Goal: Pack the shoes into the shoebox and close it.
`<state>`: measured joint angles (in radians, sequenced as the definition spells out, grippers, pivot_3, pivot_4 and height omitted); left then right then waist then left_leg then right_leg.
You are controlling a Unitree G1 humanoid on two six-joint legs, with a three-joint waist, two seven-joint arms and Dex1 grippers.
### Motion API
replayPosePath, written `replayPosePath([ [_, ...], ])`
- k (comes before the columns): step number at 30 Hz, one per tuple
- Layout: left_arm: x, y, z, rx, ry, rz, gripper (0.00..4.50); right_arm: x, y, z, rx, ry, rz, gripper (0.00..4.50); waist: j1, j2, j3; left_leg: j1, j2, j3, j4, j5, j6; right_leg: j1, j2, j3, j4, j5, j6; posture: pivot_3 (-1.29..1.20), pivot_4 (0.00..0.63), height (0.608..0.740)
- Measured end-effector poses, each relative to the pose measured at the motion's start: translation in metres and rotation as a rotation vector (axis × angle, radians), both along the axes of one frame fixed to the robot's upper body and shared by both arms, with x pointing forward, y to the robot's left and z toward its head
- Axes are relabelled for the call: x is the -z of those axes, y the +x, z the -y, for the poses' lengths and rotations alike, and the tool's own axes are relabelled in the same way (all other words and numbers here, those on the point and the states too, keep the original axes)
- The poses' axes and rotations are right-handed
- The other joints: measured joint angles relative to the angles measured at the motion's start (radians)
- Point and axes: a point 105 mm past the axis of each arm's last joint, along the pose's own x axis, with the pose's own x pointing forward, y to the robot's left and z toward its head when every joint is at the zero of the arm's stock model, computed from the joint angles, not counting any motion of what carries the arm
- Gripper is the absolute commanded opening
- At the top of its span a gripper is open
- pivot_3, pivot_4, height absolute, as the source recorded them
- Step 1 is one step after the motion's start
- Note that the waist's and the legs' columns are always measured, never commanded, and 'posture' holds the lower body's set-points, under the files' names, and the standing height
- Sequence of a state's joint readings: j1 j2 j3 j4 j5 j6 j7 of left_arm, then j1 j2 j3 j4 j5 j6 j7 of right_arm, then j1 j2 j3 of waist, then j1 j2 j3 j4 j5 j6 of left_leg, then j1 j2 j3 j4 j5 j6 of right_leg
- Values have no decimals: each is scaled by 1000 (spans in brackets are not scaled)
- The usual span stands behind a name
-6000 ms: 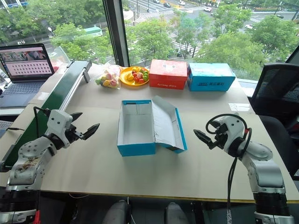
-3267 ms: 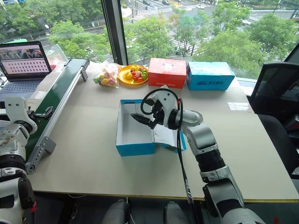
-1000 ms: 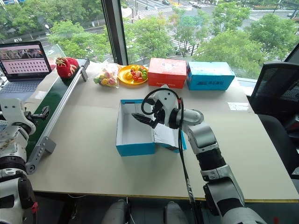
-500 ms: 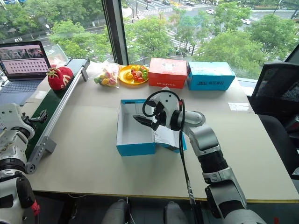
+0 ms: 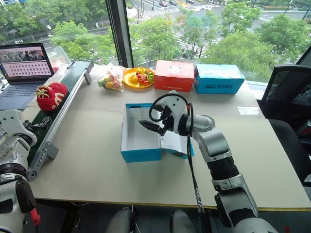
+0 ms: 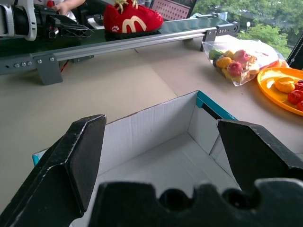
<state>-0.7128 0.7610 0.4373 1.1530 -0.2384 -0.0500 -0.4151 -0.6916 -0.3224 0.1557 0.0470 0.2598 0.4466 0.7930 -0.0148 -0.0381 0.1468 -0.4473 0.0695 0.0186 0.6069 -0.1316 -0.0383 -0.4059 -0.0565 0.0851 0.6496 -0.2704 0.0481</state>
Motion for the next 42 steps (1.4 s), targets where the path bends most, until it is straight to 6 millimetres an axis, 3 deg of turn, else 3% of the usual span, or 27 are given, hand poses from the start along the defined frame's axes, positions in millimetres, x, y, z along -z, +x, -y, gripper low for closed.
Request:
replayPosePath([
  [9, -1, 0, 1, 6, 11, 3, 4500, -2, -1, 0, -1, 2, 8, 4452, 0, 0, 0, 0, 0, 0, 0, 0, 0, 0, 0, 0, 0, 0, 0, 0, 150, 740],
  [12, 0, 1, 2, 13, 21, -6, 3839, -2, -1, 0, -1, 2, 9, 4500, 0, 0, 0, 0, 0, 0, 0, 0, 0, 0, 0, 0, 0, 0, 0, 0, 150, 740],
  [17, 0, 0, 2, 30, 24, -4, 2288, -2, -1, 1, 1, 0, 9, 4500, 9, 0, 0, 0, 0, 0, 0, 0, -1, 0, 0, -1, 1, 0, 0, 0, 150, 740],
  [22, -2, 2, 8, 68, 30, 3, 1932, -2, -1, 2, 1, -1, 9, 4500, 21, 0, 0, 0, 0, 0, 1, 3, -4, 0, -1, -3, 4, 0, 0, 0, 150, 740],
  [24, -10, 12, 23, 127, 23, 38, 1932, -5, -1, 3, 1, 39, -21, 4500, 27, -1, 1, -1, 0, 0, 1, 3, -5, 0, -1, -4, 4, 0, 0, 0, 150, 740],
  [29, -72, 38, 95, 381, 13, 221, 1932, -44, 1, 0, -25, 344, -177, 4500, 24, -5, 3, -12, 1, -2, 3, 6, -6, -9, -2, -6, 8, 1, 0, 0, 150, 740],
  [33, -131, 46, 165, 553, -8, 368, 1932, -79, 4, 9, -42, 548, -284, 4500, 24, -5, 3, -14, 1, -3, 3, 6, -6, -13, -1, -6, 13, 0, 0, 0, 150, 740],
  [35, -152, 43, 206, 644, -47, 429, 1932, -84, 6, 11, -46, 613, -346, 4500, 22, -5, 3, -14, 1, -3, 3, 6, -6, -13, -1, -6, 13, 0, 0, 0, 150, 740],
  [38, -153, 37, 253, 762, -93, 423, 1932, -78, 12, 15, -13, 660, -425, 4500, 13, -5, 3, -14, 0, -3, 3, 7, -6, -13, -1, -6, 14, 0, 0, 0, 150, 740],
  [42, -149, 29, 293, 861, -147, 389, 1932, -83, 20, 27, 23, 787, -495, 4500, -9, -5, 4, -14, 0, -4, 3, 7, -5, -14, -1, -5, 14, 1, 0, 0, 150, 740],
])
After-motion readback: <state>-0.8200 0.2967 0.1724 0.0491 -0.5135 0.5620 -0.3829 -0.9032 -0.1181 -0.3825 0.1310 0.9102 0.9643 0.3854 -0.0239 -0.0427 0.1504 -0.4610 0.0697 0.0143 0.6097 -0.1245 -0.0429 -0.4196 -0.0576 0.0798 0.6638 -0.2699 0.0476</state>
